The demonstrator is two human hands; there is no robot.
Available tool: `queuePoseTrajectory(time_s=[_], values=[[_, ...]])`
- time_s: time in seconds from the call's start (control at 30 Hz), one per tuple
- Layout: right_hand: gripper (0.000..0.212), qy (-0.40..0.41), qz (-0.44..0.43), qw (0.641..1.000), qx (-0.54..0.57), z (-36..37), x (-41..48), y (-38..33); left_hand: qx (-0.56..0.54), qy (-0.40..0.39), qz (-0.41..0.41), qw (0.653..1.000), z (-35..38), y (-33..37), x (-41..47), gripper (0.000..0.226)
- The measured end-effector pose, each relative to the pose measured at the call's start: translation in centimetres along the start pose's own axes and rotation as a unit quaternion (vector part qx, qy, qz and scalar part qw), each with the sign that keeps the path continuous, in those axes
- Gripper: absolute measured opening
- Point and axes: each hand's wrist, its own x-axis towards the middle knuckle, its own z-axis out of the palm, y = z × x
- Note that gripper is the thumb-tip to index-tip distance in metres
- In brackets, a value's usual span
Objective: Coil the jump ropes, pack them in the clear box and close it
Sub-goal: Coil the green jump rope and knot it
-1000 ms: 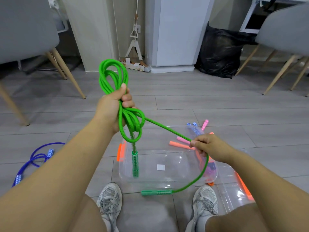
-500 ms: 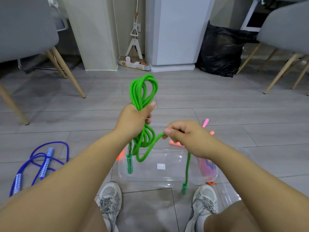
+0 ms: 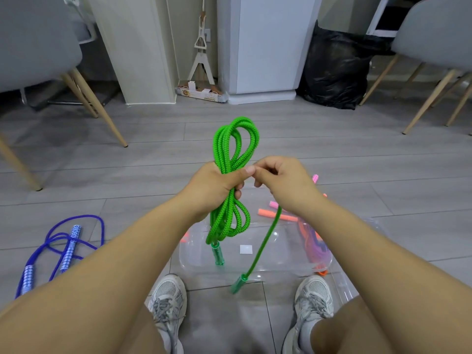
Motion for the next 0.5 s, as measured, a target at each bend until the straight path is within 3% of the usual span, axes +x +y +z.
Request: queuePoseTrajectory(time_s=[0.3, 0.4, 0.5], values=[[0.016, -0.063, 0.054, 0.995, 0.053, -1.8, -1.7, 1.9, -0.060, 0.013, 0.005, 0.998, -0.7, 0.3, 0.0, 0.030], [0.016, -0.067, 0.032, 0.996, 0.052, -2.3, -2.4, 2.3, 0.014, 0.017, 0.017, 1.000, -1.2, 0.6, -0.2, 0.037], [0.026, -0.053, -0.034, 0.997, 0.049, -2.8, -2.9, 2.0, 0.164, 0.023, 0.019, 0.986, -1.7, 0.8, -0.4, 0.046]])
